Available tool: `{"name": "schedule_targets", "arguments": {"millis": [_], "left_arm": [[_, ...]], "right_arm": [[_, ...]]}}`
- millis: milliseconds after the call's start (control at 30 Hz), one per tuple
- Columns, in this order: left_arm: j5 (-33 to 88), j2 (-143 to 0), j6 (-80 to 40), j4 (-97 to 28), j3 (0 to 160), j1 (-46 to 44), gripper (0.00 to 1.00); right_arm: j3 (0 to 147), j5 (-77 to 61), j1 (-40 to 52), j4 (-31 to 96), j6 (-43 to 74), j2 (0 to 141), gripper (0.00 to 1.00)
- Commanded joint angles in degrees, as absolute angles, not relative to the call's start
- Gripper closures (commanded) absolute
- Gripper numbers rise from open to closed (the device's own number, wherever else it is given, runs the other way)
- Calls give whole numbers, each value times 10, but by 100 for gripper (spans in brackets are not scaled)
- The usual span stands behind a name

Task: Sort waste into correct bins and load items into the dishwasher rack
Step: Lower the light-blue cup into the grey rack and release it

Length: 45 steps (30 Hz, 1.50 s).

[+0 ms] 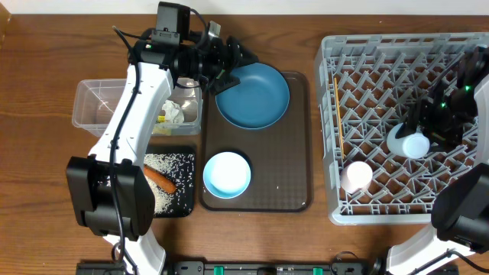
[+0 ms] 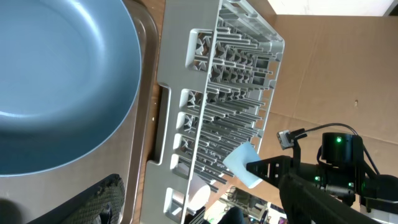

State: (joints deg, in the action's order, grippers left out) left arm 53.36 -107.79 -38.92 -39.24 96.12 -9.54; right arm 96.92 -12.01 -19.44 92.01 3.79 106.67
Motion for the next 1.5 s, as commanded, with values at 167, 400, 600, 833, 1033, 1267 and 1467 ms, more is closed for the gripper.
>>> {"name": "schedule_targets", "arguments": {"millis": [167,400,600,833,1033,1267,1467], "left_arm": [[528,-1077,-379,-395,962,-95,18],[528,-1077,-379,-395,962,-95,18],[528,-1077,-379,-395,962,-95,18],[528,-1077,-379,-395,962,-95,18],[528,-1077,-379,-395,962,-95,18],[528,-1077,-379,-395,962,-95,18],[528,-1077,-379,-395,962,-95,18]], "right_arm": [[979,-118,-198,923,24,1070,59],[978,-108,-199,919,20,1070,59],[978,-108,-206,906,20,1070,60],[978,-107,-218,925,20,1070,60],[973,-107,-216,926,16,1070,65],[954,-108,-215,917,16,1070,60],[910,-114,-209,883,16,1070,61]]}}
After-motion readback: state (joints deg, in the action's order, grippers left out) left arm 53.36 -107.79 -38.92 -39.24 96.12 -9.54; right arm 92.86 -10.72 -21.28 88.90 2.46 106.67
